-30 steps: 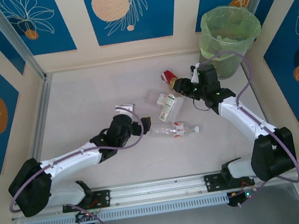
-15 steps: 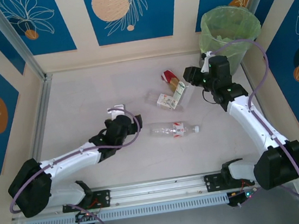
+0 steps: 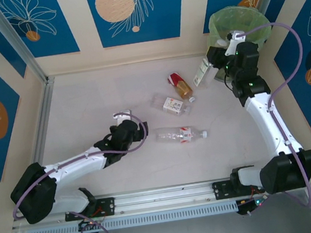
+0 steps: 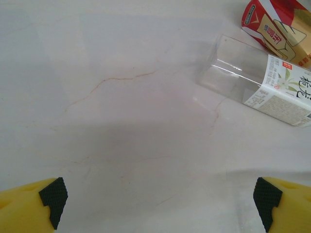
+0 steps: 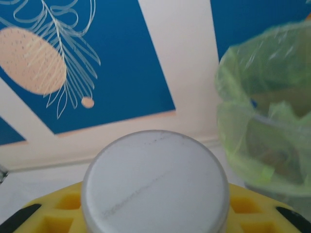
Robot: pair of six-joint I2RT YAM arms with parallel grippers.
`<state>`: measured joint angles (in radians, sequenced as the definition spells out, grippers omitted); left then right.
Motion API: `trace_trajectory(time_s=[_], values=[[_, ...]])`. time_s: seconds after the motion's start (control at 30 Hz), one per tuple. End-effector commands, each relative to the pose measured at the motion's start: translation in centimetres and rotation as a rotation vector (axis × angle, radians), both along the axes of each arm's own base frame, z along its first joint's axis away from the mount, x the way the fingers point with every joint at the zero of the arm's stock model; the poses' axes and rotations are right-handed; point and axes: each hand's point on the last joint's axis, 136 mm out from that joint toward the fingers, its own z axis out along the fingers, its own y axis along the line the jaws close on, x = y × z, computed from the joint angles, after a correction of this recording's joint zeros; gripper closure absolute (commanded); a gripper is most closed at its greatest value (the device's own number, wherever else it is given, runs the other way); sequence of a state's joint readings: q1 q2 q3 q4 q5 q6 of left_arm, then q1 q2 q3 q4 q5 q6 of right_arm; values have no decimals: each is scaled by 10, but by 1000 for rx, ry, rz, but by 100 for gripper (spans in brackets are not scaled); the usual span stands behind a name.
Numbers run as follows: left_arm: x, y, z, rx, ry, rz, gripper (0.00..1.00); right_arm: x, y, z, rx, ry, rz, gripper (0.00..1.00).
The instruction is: Put the plastic bottles in the bin
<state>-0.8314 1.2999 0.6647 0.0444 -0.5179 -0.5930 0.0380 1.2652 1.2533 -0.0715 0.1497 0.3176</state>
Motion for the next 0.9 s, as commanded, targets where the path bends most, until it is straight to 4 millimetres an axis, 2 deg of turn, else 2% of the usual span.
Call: trace_trajectory(time_s=[0.0, 0.17, 0.3, 0.53, 0.77, 0.87], values=[[7, -7, 10, -36, -11, -20, 0, 15, -10, 48, -78, -177, -15, 100], [10, -1, 8, -93, 7, 1, 0, 36, -11, 78, -109, -297, 43, 100], [12, 5, 3, -89, 23, 16, 0, 55, -21, 94, -125, -363, 5, 100], [9, 8, -3, -85, 43, 19, 0, 83, -50, 121, -128, -537, -80, 100], [6, 16, -5, -81, 40, 38, 0, 103, -76, 149, -185, -590, -211, 100], [4, 19, -7, -83, 42, 45, 0, 111, -88, 151, -219, -593, -279, 100]])
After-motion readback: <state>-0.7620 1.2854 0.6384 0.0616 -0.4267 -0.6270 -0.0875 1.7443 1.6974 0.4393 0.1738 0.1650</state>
